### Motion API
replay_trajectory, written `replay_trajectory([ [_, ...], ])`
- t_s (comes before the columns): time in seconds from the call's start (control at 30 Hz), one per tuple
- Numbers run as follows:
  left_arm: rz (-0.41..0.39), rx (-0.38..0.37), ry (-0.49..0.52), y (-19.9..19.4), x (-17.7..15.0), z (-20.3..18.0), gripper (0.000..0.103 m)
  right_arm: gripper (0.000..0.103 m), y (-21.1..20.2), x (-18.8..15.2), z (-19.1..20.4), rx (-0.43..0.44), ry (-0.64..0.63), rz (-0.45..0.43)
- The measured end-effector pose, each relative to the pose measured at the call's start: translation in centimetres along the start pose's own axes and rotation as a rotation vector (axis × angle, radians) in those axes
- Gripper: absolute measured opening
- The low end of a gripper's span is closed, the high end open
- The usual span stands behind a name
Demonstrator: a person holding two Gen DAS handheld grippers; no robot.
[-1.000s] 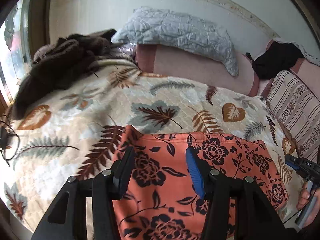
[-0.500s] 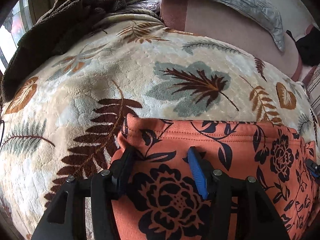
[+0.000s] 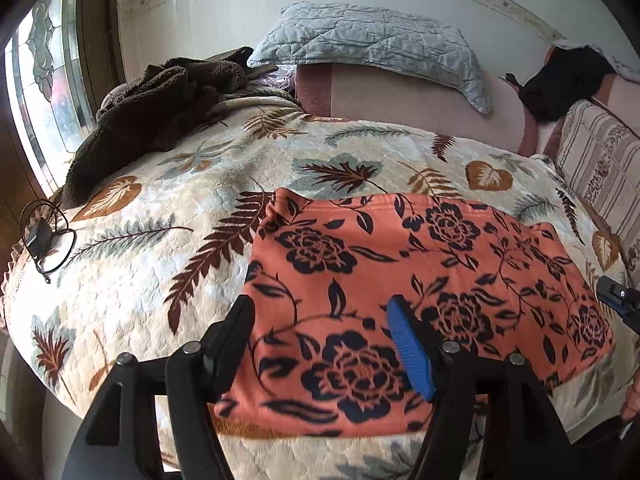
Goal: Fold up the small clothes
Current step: 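Press and straighten the folded blouse edge with both grippers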
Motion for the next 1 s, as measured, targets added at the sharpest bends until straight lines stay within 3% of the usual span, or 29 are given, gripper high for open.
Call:
replay_trajectory([
  [0.2, 0.019, 0.003, 0.037, -1.4, -3.0, -1.2, 0.082, 0.030, -1.3, -3.0, 0.0, -0.005, -0.011, 0.016],
  [0.3, 0.053, -0.007, 0.039, 0.0, -4.0, -1.4, 0.083, 0.030, -0.5, -3.6, -0.1, -0.035, -0.025, 0.038],
  [0.4, 0.138, 0.033, 0.057, 2.9, -5.4, -1.5, 0.088, 0.030, 0.8, -3.9, -0.3, -0.057, -0.021, 0.064],
  [0.47, 0.178, 0.046, 0.083, 5.0, -6.4, -1.6, 0.099, 0.030, 2.4, -4.3, -0.9, -0.077, 0.005, 0.106],
  [0.53, 0.154, 0.059, 0.081, 5.2, -6.5, -1.5, 0.103, 0.030, 4.3, -4.8, -1.7, -0.129, 0.010, 0.162],
  [0.63, 0.183, 0.050, 0.077, 4.6, -5.9, -1.4, 0.103, 0.030, 4.3, -4.7, -1.6, -0.128, -0.001, 0.152],
  [0.87, -0.006, 0.057, 0.032, -2.0, -2.5, -0.3, 0.103, 0.030, 0.4, -4.4, 0.2, -0.045, -0.019, 0.035],
  [1.0, -0.085, 0.043, 0.007, -5.2, -1.1, -0.1, 0.103, 0.030, -0.3, -5.7, 1.3, -0.018, -0.040, 0.024],
])
Point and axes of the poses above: each gripper's, at about its wrist camera, not at the fingertips, and y roughly the way its jaws point, z to its left, x to its top, the point moved 5 cm from there along y, roughly the way its jaws point, and after that the axes turned 6 degrees about y, right-handed, at the moved point
